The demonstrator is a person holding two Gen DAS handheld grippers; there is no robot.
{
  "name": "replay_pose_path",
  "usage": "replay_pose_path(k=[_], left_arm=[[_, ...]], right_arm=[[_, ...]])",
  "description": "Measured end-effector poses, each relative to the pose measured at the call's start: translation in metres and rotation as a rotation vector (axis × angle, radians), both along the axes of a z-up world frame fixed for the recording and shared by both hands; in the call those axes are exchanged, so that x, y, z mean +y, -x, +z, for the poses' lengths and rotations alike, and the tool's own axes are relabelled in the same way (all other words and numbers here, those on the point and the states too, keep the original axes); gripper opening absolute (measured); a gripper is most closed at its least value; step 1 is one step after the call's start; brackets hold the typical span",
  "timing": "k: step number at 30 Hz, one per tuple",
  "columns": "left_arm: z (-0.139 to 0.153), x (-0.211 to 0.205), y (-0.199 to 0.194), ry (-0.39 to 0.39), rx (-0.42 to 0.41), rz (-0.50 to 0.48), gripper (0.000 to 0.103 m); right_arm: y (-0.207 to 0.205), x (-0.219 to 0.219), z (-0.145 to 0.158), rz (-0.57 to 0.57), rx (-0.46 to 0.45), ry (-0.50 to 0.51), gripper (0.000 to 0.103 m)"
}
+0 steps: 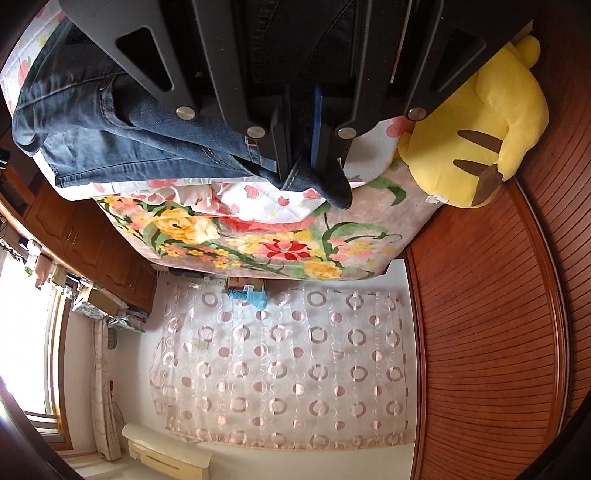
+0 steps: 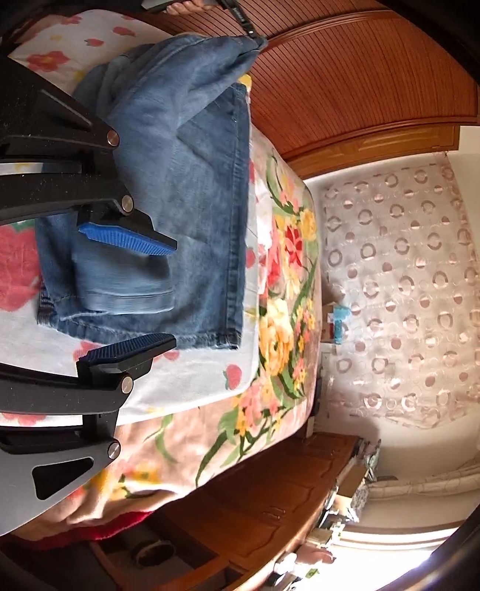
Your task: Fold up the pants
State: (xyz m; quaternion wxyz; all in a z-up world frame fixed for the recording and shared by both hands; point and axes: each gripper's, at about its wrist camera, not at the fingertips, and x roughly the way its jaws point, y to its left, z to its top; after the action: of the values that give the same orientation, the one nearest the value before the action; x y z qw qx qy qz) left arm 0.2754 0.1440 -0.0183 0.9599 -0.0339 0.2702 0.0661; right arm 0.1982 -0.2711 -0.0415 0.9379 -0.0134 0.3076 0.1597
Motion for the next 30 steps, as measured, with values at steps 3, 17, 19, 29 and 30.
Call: replay_pose_path(k=[3, 17, 19, 29, 30], left_arm=[[-0.001, -0.002, -0.003, -0.007, 0.006, 0.0, 0.009], [-0.008, 0.003, -0.007, -0.019, 0.028, 0.014, 0.009], [-0.008, 0.004, -0.007, -0.02, 0.028, 0.014, 0.009], [-0.009, 0.005, -0.007, -0.02, 0.028, 0.014, 0.009], [-0.009, 0.005, -0.007, -0.019, 0.028, 0.014, 0.009]], right_arm=[[0.016, -0.005, -0.002, 0.018, -0.015, -0.014, 0.046], [0.019, 0.004, -0.044, 0.126, 0.109, 0.062, 0.046], [0.015, 0.008, -0.045, 0.138, 0.12, 0.065, 0.046], [0.009, 0.022, -0.039, 0.205, 0.07, 0.122, 0.046], [0.009, 0.025, -0.039, 0.214, 0.065, 0.13, 0.037]])
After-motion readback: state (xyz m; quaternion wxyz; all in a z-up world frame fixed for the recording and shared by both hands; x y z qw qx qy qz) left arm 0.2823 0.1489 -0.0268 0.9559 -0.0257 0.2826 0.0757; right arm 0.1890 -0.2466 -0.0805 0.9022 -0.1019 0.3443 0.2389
